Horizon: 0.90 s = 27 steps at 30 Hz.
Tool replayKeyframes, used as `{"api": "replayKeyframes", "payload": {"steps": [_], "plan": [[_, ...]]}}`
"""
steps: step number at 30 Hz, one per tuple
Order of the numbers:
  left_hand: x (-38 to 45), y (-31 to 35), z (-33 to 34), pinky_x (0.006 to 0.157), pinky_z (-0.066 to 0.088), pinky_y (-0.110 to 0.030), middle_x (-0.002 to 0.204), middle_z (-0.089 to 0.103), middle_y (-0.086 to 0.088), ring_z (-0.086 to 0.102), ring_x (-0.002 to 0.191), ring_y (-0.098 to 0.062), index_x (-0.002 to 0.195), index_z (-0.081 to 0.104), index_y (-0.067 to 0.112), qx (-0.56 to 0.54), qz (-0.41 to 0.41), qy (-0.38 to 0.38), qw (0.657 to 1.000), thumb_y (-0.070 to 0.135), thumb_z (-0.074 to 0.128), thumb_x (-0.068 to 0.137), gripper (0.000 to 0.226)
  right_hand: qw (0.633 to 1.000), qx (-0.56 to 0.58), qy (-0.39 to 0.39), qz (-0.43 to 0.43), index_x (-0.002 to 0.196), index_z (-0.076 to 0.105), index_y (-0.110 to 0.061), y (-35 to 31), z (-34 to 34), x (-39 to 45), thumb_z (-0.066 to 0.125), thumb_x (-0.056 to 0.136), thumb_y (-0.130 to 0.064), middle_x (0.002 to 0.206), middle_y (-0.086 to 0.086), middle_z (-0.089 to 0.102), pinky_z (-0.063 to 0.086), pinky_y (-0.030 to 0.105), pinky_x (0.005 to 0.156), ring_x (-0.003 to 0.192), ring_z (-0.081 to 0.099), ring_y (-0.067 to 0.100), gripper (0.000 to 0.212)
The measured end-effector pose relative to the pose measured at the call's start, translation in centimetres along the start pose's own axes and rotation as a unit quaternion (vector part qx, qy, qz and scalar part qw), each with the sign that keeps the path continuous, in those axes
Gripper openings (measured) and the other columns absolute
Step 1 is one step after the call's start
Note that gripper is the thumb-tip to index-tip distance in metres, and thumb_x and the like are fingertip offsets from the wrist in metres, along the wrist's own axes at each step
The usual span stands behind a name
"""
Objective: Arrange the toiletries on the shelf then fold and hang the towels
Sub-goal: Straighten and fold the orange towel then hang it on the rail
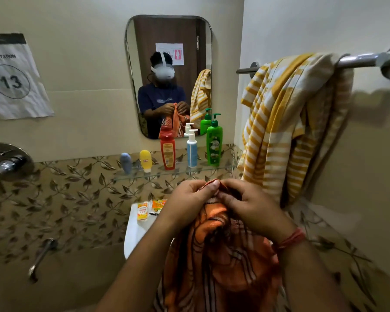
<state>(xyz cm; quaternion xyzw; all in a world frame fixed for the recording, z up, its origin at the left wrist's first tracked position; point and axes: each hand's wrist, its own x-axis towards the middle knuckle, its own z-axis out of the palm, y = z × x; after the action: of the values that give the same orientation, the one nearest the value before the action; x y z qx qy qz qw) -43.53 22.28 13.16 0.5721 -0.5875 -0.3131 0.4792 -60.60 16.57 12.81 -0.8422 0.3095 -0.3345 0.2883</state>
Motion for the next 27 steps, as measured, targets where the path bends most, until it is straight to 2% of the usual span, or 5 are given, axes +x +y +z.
{"api": "replayKeyframes", "payload": {"steps": [7, 17, 20, 23, 27], "plan": [[0.3, -2.8, 0.6, 0.075, 0.05, -0.03, 0.085, 0.061, 0.012, 0.061, 0.087, -0.014, 0.094, 0.068, 0.027, 0.265, 0.06, 0.029, 0.962, 0.017, 0.062, 0.094, 0.012, 0.981, 0.09, 0.159, 0.061, 0.089, 0.065, -0.023, -1.1, 0.1, 0.0, 0.049, 0.099, -0.012, 0.081, -0.007, 0.065, 0.044, 0.009, 0.061, 0.07, 0.058, -0.005, 0.021], [0.4, -7.1, -0.7, 0.057, 0.034, -0.023, 0.071, 0.057, 0.003, 0.053, 0.072, -0.018, 0.068, 0.055, 0.023, 0.175, 0.003, 0.198, 0.964, -0.011, 0.05, 0.08, 0.037, 0.935, 0.092, 0.344, -0.004, 0.09, 0.065, -0.025, -6.1, -5.0, 0.9, 0.051, 0.097, -0.017, 0.083, -0.002, 0.066, 0.055, 0.026, 0.065, 0.072, 0.063, 0.009, 0.017], [0.8, -4.3, -1.3, 0.055, 0.033, -0.027, 0.068, 0.055, 0.0, 0.049, 0.064, -0.011, 0.07, 0.055, 0.018, 0.106, 0.034, 0.243, 0.964, -0.006, 0.048, 0.087, 0.03, 0.976, -0.103, 0.193, -0.023, 0.107, 0.061, -0.028, -5.9, -4.8, 1.4, 0.06, 0.089, -0.024, 0.081, -0.013, 0.061, 0.044, 0.005, 0.057, 0.069, 0.06, -0.003, 0.019], [1.5, 1.0, -1.1, 0.061, 0.046, -0.017, 0.081, 0.061, 0.001, 0.054, 0.07, -0.001, 0.087, 0.062, 0.016, 0.046, 0.106, 0.175, 0.978, -0.003, 0.045, 0.09, 0.026, 0.979, -0.203, -0.014, 0.011, 0.129, 0.052, -0.035, -5.1, -2.0, 2.9, 0.067, 0.085, -0.035, 0.09, -0.009, 0.064, 0.05, 0.018, 0.064, 0.078, 0.061, 0.005, 0.047], [2.5, 3.4, -1.3, 0.071, 0.052, -0.017, 0.091, 0.064, 0.007, 0.062, 0.082, -0.001, 0.1, 0.064, 0.015, 0.054, 0.176, 0.14, 0.973, 0.001, 0.053, 0.093, 0.019, 0.988, -0.151, 0.037, 0.005, 0.1, 0.072, -0.021, -4.0, -1.2, 4.2, 0.06, 0.085, -0.011, 0.088, -0.001, 0.071, 0.046, 0.028, 0.064, 0.085, 0.064, 0.018, 0.022]]}}
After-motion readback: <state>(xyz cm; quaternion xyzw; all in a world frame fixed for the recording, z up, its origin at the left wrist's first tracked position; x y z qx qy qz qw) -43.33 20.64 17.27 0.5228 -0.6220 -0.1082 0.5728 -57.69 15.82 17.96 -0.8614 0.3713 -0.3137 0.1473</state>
